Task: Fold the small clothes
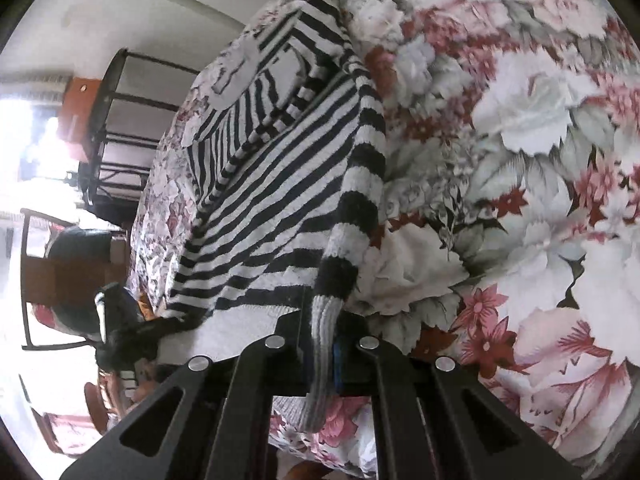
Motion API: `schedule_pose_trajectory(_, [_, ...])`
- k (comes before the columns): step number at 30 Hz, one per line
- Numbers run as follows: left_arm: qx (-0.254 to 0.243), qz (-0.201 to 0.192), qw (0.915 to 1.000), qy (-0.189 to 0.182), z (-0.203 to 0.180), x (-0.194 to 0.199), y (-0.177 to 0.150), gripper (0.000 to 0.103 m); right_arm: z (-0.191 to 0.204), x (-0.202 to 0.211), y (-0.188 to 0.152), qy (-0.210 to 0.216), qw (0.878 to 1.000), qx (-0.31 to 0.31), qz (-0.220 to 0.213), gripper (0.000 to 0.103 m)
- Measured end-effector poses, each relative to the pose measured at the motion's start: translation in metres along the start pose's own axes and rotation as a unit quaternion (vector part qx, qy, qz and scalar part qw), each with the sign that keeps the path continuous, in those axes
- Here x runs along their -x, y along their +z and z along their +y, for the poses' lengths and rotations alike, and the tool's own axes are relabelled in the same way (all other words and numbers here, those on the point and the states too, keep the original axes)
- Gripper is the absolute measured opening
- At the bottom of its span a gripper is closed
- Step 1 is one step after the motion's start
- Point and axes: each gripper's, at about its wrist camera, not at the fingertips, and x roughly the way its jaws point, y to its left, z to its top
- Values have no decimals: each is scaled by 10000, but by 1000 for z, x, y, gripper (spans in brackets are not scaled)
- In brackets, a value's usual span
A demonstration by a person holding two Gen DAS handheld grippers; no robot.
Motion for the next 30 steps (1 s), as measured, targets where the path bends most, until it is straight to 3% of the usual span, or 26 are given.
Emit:
schedule_pose_trajectory(5, [-40, -210, 9993, -315, -2, 19, 6, 5, 11, 13, 8, 518, 9982, -113, -270, 7])
schedule_pose_trajectory(11, [52, -530, 9977, -428, -18, 32, 31, 5, 21, 15, 33, 918, 9938, -413, -476, 7])
schedule_pose_trajectory(17, [336, -708, 9951, -609, -15, 34, 65, 5, 20, 1, 67, 952, 9900, -767, -707, 7])
schedule_pose_trajectory(23, [191, -890, 9955, -281, -33, 30, 89, 5, 24, -14, 97, 917, 9893, -775, -834, 7])
schedule_pose_trajectory(30, [346, -1036, 9937, -256, -42, 28, 122, 5, 44, -24, 133, 654, 9910, -771, -876, 7])
